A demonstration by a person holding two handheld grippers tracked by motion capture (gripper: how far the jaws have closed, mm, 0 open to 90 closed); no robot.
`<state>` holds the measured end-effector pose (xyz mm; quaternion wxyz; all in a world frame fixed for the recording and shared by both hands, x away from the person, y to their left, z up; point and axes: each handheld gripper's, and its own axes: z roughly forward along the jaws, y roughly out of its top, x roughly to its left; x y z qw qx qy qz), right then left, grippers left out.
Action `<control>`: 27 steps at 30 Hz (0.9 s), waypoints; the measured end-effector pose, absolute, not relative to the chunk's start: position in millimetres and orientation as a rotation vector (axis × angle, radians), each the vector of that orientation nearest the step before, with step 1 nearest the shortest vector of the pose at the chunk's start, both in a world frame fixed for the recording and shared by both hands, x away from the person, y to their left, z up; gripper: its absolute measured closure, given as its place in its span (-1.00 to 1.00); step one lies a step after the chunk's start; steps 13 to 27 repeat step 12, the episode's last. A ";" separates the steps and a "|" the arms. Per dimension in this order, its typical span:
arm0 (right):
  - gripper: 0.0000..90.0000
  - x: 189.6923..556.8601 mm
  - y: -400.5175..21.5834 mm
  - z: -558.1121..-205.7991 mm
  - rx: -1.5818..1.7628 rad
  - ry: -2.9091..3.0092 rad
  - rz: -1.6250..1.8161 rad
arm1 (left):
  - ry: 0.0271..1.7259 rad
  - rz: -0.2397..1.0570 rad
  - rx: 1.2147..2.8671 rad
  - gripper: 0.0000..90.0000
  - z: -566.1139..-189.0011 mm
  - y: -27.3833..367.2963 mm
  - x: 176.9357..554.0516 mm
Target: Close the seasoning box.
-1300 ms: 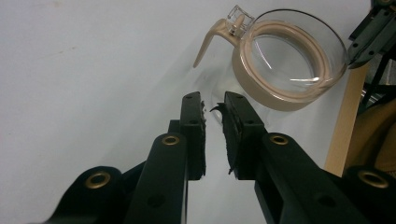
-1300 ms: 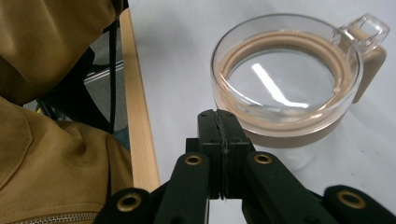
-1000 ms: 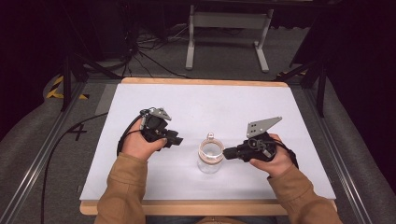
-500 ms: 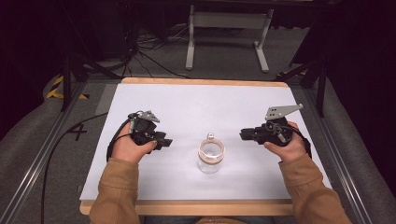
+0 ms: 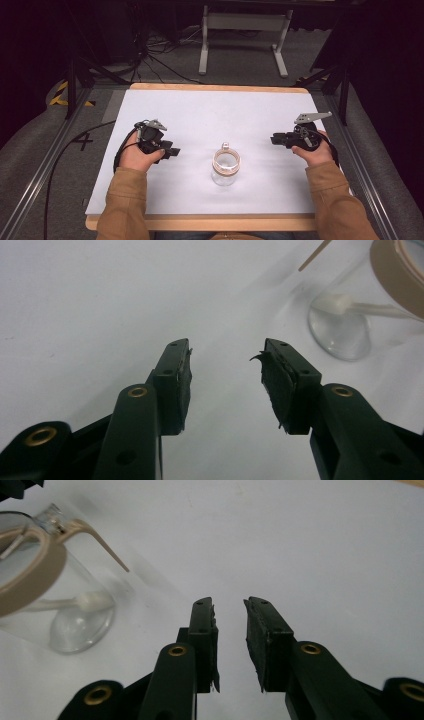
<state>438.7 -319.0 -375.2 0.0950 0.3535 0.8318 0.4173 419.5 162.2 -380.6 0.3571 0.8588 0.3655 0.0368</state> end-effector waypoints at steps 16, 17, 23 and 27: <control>0.12 450.7 -328.0 -398.6 1.107 2.450 1.228 | 0.939 0.107 2.214 0.11 -386.6 162.6 423.9; 0.12 450.7 -328.0 -398.6 1.107 2.450 1.228 | 0.939 0.107 2.214 0.11 -386.6 162.6 423.9; 0.12 450.7 -328.0 -398.6 1.107 2.450 1.228 | 0.939 0.107 2.214 0.11 -386.6 162.6 423.9; 0.12 450.7 -328.0 -398.6 1.107 2.450 1.228 | 0.939 0.107 2.214 0.11 -386.6 162.6 423.9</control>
